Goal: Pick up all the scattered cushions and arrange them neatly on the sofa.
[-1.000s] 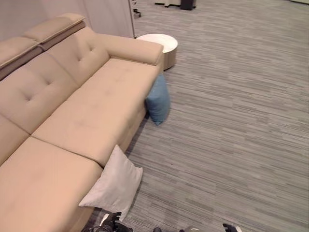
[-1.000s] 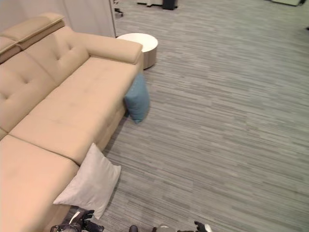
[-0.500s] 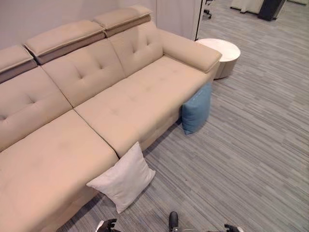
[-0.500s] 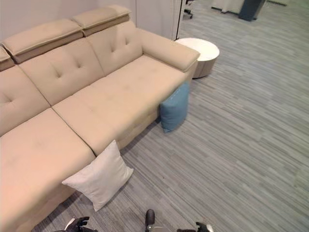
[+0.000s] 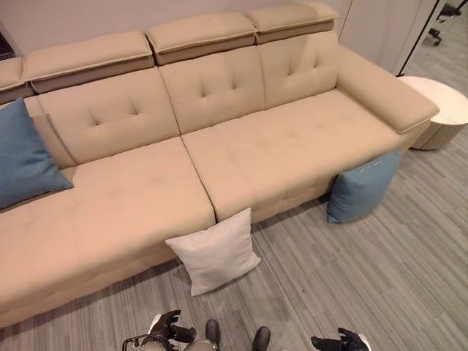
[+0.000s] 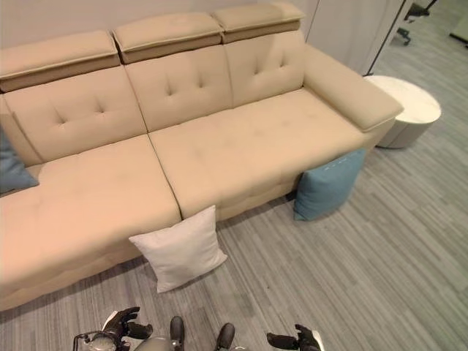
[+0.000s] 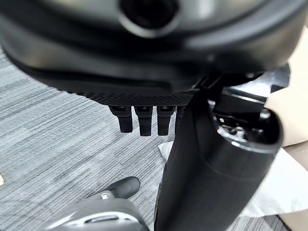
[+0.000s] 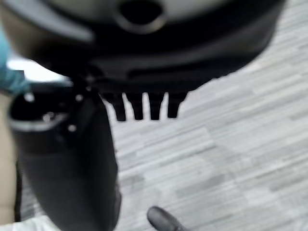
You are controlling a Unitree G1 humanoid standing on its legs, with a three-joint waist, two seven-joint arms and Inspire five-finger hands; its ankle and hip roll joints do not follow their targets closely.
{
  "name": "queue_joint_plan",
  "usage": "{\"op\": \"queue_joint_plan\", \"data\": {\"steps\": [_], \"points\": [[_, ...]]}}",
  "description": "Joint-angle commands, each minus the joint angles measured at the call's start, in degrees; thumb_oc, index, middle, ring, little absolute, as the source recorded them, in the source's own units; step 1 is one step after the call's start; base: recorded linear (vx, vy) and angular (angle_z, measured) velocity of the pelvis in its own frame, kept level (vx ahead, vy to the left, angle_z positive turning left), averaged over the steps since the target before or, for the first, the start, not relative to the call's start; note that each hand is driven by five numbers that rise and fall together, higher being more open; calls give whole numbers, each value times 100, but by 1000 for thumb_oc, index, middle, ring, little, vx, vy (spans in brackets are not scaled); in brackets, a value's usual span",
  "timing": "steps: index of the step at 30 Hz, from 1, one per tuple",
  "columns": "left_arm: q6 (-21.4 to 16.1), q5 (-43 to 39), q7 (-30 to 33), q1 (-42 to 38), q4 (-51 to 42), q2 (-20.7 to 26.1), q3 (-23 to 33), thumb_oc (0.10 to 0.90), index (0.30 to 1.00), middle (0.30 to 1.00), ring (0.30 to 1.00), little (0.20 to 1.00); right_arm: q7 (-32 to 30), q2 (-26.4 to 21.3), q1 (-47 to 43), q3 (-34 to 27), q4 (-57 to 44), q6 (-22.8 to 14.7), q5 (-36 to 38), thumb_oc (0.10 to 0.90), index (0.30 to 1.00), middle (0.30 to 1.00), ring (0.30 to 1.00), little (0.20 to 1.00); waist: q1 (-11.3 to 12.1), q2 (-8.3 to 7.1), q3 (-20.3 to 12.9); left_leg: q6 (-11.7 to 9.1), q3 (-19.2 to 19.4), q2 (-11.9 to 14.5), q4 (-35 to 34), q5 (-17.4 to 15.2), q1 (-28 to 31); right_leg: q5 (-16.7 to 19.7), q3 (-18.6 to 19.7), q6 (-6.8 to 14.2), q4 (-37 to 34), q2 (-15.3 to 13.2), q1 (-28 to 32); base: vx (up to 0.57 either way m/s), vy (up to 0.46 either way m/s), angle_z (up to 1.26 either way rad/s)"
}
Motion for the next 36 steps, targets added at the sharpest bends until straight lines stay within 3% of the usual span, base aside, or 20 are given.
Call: {"op": "queue_joint_plan", "data": {"steps": [1, 3, 5, 9, 11, 15, 22, 25, 29, 30, 36], "points": [[51, 112, -10, 81, 115, 28, -36, 800, 900, 900, 900, 900, -27, -263, -44, -37, -2, -58, 76, 800, 900, 900, 900, 900, 68, -103, -87, 39, -198, -197, 99, -54, -119, -663, 548, 505, 683, -357, 240, 137, 121, -3], [34, 67, -2, 66, 68, 90, 41, 800, 900, 900, 900, 900, 36, -235, -94, -9, -22, -31, 5, 800, 900, 900, 900, 900, 148, -105, -55, 163, -233, -265, 57, -148, -15, -599, 574, 625, 1350, -574, 52, 102, 174, -3], [27, 42, 14, 51, 35, 148, 69, 800, 900, 900, 900, 900, 42, -236, -158, 25, -25, -36, -32, 800, 900, 900, 900, 900, 160, -62, 19, 259, -275, -300, 2, -167, 84, -273, 586, 787, 1992, -777, -246, 91, 169, -5], [-3, 33, 14, 29, 10, 236, 88, 800, 900, 900, 900, 900, 87, -232, -211, 16, -71, -60, 28, 800, 900, 900, 900, 900, 82, 56, 51, 311, -557, -318, -115, -193, 323, -164, 946, 764, 2564, -707, -625, 160, 78, 43], [-12, 57, 8, 42, 60, 254, 85, 800, 900, 900, 900, 900, 97, -234, -245, 38, -79, -65, 43, 800, 900, 900, 900, 900, 18, 101, 56, 278, -761, -329, -201, -253, 528, -260, 1152, 697, 2139, -660, -793, 218, -44, 40], [-47, 115, 33, 34, 141, 263, 59, 800, 900, 900, 900, 900, 95, -243, -224, 46, -105, -54, 55, 800, 900, 900, 900, 900, -167, 29, 129, 222, -1114, -468, -172, -355, 705, -26, 1688, 787, 1399, -367, -1092, 142, -82, 43], [-27, 151, 20, 138, 233, 219, 139, 800, 900, 900, 900, 900, 106, -249, -158, 38, -41, -73, 34, 800, 900, 900, 900, 900, -134, -36, -45, 67, -1255, -405, -221, -406, 783, -99, 1655, 701, 894, -273, -624, 77, -127, 37], [-24, 146, 31, 124, 240, 205, 125, 800, 900, 900, 900, 900, 95, -265, -178, 12, -128, -131, 109, 800, 900, 900, 900, 900, -134, -59, -88, -102, -1315, -271, -176, -377, 734, -163, 1546, 598, 659, -195, -392, 30, -224, 7], [-49, 59, 31, -67, 23, 97, -66, 800, 900, 900, 900, 900, 90, -366, -181, -31, -182, -174, 254, 800, 900, 900, 900, 900, -253, -112, 43, -318, -904, -104, 617, -388, 156, -248, 1246, 444, 301, -232, -101, -49, -174, 86], [-27, 74, 32, -45, 26, 69, -86, 800, 900, 900, 900, 900, 97, -372, -161, -20, -125, -156, 244, 800, 900, 900, 900, 900, -260, -96, 29, -314, -642, 32, 478, -231, 51, -282, 1155, 452, 240, -239, -11, 9, 6, 74], [44, 169, 26, 114, 237, 122, 24, 800, 900, 900, 900, 900, 137, -265, -144, -14, -48, -100, 156, 800, 900, 900, 900, 900, -224, -109, -111, -219, -664, -42, 104, -173, 264, -397, 1324, 462, 447, -231, 90, 132, 95, 1]]}}
